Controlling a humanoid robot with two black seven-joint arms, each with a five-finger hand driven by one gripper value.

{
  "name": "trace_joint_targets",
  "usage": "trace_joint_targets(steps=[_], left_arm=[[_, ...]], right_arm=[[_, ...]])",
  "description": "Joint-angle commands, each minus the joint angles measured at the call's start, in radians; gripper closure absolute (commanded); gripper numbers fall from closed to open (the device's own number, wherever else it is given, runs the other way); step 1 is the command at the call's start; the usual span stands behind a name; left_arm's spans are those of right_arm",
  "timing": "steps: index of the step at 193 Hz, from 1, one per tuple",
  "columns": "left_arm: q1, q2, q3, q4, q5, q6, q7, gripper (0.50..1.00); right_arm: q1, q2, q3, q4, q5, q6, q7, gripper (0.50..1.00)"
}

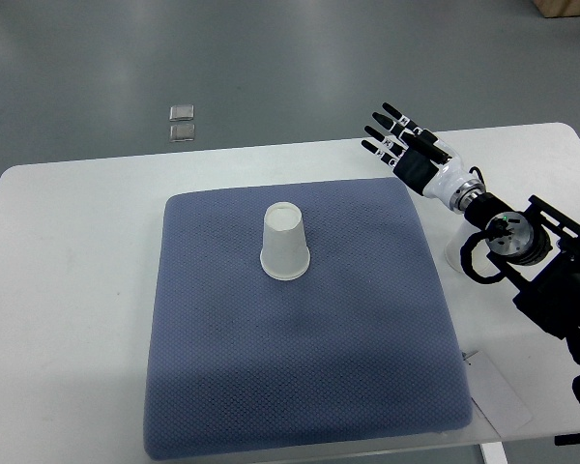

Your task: Stack paper cups

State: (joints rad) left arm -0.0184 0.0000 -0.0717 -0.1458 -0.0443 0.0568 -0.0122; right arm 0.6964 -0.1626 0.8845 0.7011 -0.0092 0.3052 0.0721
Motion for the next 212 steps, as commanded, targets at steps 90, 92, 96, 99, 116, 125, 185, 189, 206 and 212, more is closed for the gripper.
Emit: trace_joint_targets(steps=[90,92,96,99,116,125,185,189,206,212], left_arm=[[0.002,0.000,0.003,0.006,0.000,0.000,0.000,0.500],[0.002,0.000,0.003,0.006,0.000,0.000,0.000,0.500],[0.000,0.000,0.003,0.006,0.000,0.000,0.000,0.500],[0.002,0.000,0.003,0.006,0.000,0.000,0.000,0.500],[0.002,0.000,0.004,0.005,0.000,0.000,0.000,0.500],[0.002,0.000,0.003,0.003,0.000,0.000,0.000,0.500],[0.002,0.000,0.004,0.006,0.000,0.000,0.000,0.500],[0.002,0.000,0.006,0.006,0.000,0.000,0.000,0.500],[0.002,0.000,0.006,0.005,0.000,0.000,0.000,0.500],[0.002,0.000,0.004,0.005,0.000,0.000,0.000,0.500]], right_arm=[[0.005,-0.020,-0.030,0.009,-0.037,0.025,-0.009,0.579],[0.006,-0.021,-0.032,0.009,-0.038,0.026,-0.011,0.576],[0.009,-0.023,-0.032,0.011,-0.041,0.029,-0.012,0.576],[0.012,-0.026,-0.033,0.012,-0.048,0.032,-0.015,0.579],[0.028,-0.057,-0.061,0.020,-0.097,0.035,-0.026,0.579],[0.044,-0.074,-0.090,0.026,-0.135,0.034,-0.034,0.576],[0.317,-0.337,-0.542,0.123,-0.348,0.069,-0.095,0.579],[0.345,-0.357,-0.585,0.126,-0.350,0.078,-0.095,0.581],[0.472,-0.426,-0.772,0.146,-0.368,0.132,-0.097,0.581],[0.529,-0.448,-0.840,0.155,-0.388,0.150,-0.100,0.581]])
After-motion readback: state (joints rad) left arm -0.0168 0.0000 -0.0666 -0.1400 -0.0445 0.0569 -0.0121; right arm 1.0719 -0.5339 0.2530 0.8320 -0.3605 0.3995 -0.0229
